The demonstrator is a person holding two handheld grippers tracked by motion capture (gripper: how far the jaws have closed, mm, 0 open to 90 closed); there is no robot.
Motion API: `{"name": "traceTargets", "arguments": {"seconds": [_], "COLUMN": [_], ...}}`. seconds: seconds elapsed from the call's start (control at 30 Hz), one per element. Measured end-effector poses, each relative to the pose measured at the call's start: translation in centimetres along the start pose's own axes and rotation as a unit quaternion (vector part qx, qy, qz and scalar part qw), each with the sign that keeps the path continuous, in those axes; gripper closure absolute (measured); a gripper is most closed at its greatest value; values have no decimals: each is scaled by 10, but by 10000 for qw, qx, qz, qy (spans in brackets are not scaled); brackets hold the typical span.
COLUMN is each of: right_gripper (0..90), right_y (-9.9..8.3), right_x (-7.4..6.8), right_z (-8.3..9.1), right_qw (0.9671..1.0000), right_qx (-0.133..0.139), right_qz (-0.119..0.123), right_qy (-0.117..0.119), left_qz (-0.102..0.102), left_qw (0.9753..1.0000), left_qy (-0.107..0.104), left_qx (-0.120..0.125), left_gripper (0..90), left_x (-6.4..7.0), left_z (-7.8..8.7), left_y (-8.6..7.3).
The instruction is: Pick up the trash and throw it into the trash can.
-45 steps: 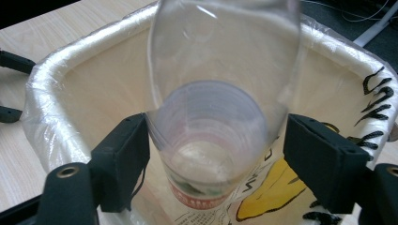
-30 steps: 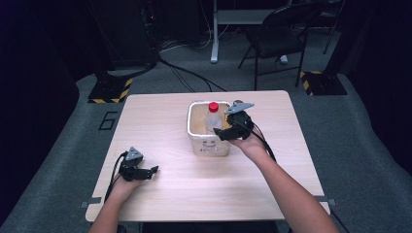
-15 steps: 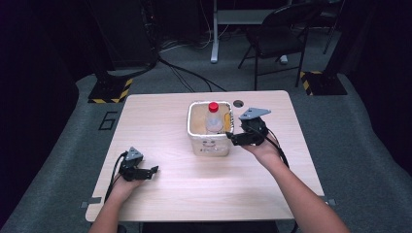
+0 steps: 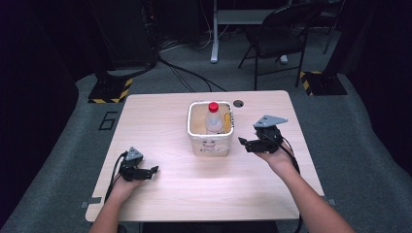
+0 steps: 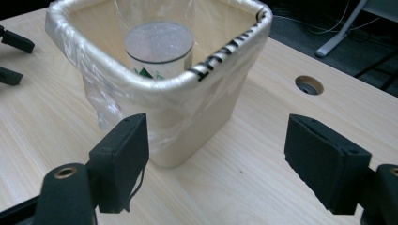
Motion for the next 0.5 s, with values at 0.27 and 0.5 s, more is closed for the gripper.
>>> {"name": "traceTargets", "arguments": {"seconds": [0.27,0.5], "right_gripper": [221,222], "right_y": [-19,-34], "right_x": [7,11], "right_z": [4,3], "right_qw": [9999,9998], "right_qx": [-57,-127], "right_qz": [-57,-118], "right_qy": [-84,-102], "left_qz": [5,5], "left_qw": [10000,10000], "left_qy": [5,6], "left_qx": [1,0], "left_gripper": [134,134], "left_x": [0,0], "left_z": [0,0], "left_y": [0,0]}}
Point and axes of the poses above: each handheld gripper's, and its own axes: z roughly backward along the jaws, y roughly out of its top, x roughly to its right, the point moved 1 cm from there along -z, roughly forward along the jaws, and after that the axes turned 8 degrees about -z, right-handed, at the moved point
